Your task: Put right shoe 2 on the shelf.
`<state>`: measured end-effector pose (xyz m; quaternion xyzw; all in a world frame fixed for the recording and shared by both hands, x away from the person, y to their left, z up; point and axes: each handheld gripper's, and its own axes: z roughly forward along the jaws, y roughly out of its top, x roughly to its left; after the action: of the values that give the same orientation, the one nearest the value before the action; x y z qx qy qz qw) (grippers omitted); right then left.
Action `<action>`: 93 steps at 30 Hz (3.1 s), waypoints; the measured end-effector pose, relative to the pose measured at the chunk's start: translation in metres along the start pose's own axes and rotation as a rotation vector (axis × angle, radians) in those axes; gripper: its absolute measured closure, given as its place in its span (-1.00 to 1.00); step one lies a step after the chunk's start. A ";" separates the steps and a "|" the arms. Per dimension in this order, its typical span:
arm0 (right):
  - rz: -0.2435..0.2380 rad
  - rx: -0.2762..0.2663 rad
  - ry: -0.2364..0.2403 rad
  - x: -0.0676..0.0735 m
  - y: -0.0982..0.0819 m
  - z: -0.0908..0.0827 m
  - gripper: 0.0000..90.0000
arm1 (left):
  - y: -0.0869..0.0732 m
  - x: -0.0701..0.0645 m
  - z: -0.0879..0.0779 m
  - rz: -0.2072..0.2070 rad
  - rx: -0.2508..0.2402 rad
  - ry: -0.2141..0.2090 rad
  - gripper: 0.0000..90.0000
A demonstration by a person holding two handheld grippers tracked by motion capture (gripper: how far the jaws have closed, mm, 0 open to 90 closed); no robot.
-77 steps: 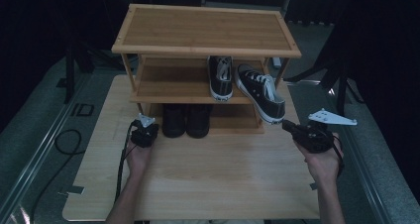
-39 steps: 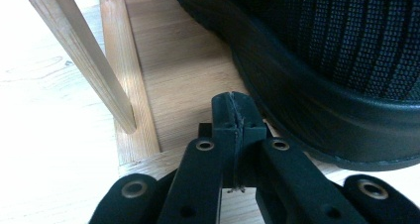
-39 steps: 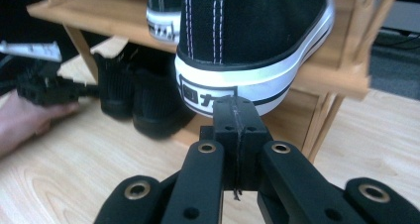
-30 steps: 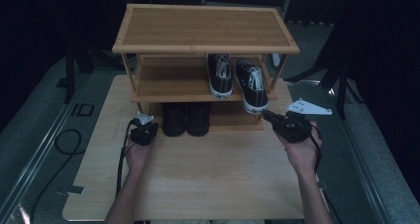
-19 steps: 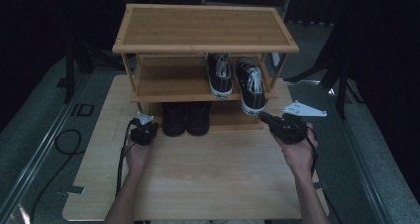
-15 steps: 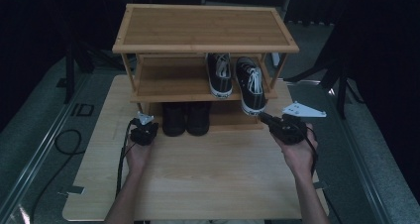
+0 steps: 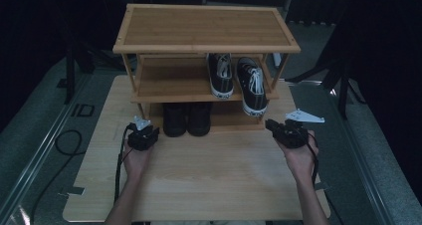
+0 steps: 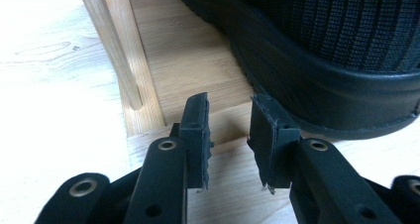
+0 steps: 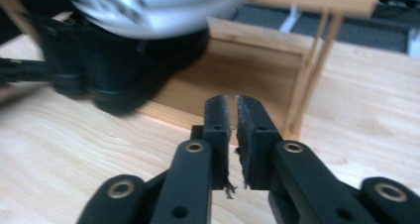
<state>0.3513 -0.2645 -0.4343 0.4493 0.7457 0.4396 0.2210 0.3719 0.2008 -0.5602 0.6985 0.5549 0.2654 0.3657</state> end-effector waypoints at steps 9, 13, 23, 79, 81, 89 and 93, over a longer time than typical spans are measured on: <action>0.064 0.050 -0.144 -0.032 -0.021 0.052 0.64 | 0.000 -0.003 -0.001 0.011 0.003 -0.006 0.47; 0.071 0.055 -0.161 -0.037 -0.020 0.064 0.63 | 0.000 -0.004 -0.001 0.007 -0.001 -0.012 0.47; 0.123 0.065 -0.208 -0.051 -0.018 0.098 0.64 | -0.002 -0.007 -0.003 0.007 -0.007 -0.022 0.45; 0.126 0.007 -0.312 -0.026 -0.032 0.097 0.90 | 0.020 -0.181 0.025 0.280 0.000 -0.303 0.38; 0.129 0.001 -0.319 -0.022 -0.034 0.094 0.90 | 0.022 -0.184 0.029 0.275 0.002 -0.307 0.38; 0.132 -0.010 -0.332 -0.017 -0.038 0.091 0.90 | 0.029 -0.198 0.040 0.271 -0.004 -0.295 0.37; 0.131 -0.011 -0.333 -0.017 -0.038 0.091 0.89 | 0.031 -0.202 0.044 0.279 -0.007 -0.281 0.36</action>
<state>0.4079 -0.2455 -0.5150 0.5623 0.6655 0.3767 0.3147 0.3751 -0.0083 -0.5546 0.7975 0.3954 0.2152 0.4017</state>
